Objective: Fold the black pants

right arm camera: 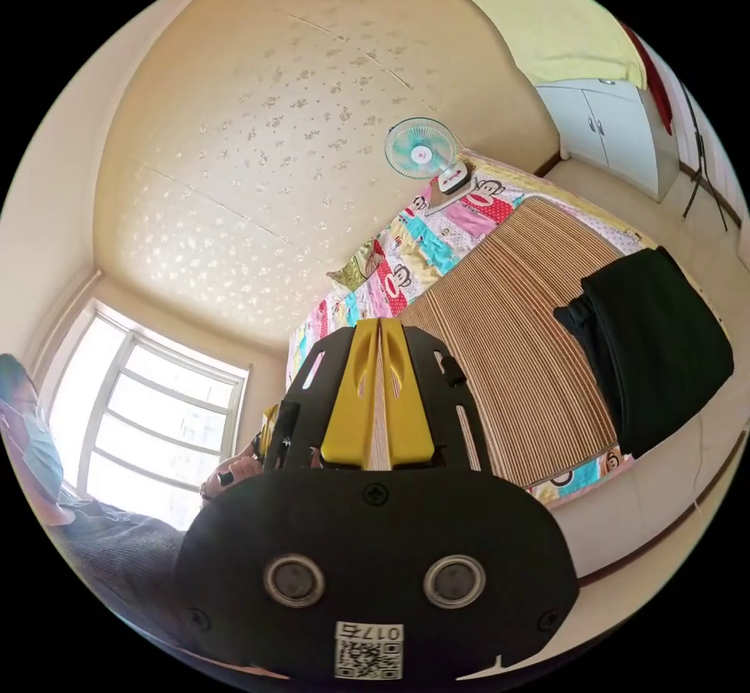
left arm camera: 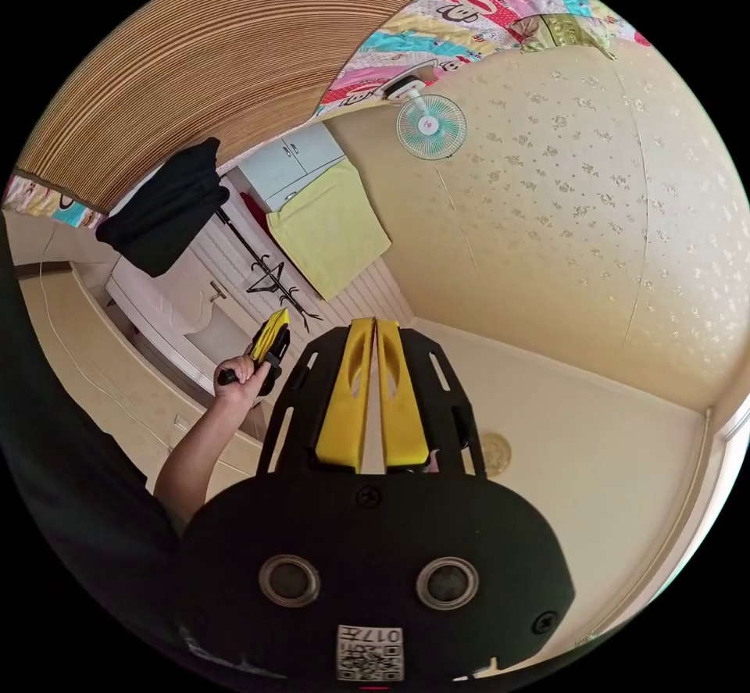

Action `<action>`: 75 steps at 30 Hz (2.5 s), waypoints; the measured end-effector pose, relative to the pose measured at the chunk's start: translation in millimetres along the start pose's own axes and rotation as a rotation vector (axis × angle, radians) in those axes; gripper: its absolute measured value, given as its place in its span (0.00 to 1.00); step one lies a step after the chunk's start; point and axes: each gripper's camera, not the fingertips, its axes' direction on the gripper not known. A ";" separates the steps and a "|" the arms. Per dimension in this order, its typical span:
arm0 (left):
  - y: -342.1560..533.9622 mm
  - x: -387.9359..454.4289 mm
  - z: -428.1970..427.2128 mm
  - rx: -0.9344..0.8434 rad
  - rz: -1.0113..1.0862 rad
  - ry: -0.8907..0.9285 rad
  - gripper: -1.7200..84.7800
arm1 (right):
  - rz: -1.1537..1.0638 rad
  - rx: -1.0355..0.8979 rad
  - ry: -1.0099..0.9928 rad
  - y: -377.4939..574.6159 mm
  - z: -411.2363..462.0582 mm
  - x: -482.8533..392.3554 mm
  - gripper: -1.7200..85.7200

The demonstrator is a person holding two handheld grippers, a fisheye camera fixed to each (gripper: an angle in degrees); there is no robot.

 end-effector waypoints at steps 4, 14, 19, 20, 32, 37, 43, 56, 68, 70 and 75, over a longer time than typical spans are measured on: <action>52.4 10.8 -18.4 -0.004 0.027 0.008 0.01 | -0.096 0.011 0.027 15.2 12.5 -44.5 0.02; 142.7 30.4 -54.0 -0.040 0.061 -0.023 0.01 | -0.152 0.110 -0.015 60.4 45.6 -90.2 0.02; 181.7 32.4 -65.8 -0.068 0.059 -0.042 0.01 | -0.182 0.138 -0.013 83.2 59.0 -97.4 0.02; 185.5 31.8 -66.7 -0.071 0.056 -0.044 0.01 | -0.179 0.145 -0.011 87.9 60.6 -96.3 0.02; 255.9 20.8 -85.8 -0.116 0.032 -0.022 0.01 | -0.180 0.191 0.036 131.6 91.7 -72.0 0.02; 272.7 30.3 -110.5 -0.085 0.072 0.077 0.01 | -0.208 0.160 0.013 139.4 120.6 -66.0 0.02; 284.4 86.1 -210.4 0.124 0.355 0.254 0.01 | -0.208 0.173 0.055 149.5 139.1 -55.1 0.02; 372.0 24.2 -541.9 1.023 0.379 0.258 0.09 | -0.137 0.186 -0.056 186.1 176.1 2.6 0.02; 416.9 151.9 -498.5 1.277 0.230 -1.565 0.17 | -0.179 -0.008 -0.097 200.7 303.3 9.3 0.02; 391.2 132.4 -484.9 1.236 0.148 -1.708 0.17 | -0.198 -0.062 -0.051 204.8 329.9 7.0 0.02; 380.1 104.8 -450.2 1.281 0.087 -1.719 0.16 | -0.210 -0.173 0.304 224.6 403.5 7.8 0.02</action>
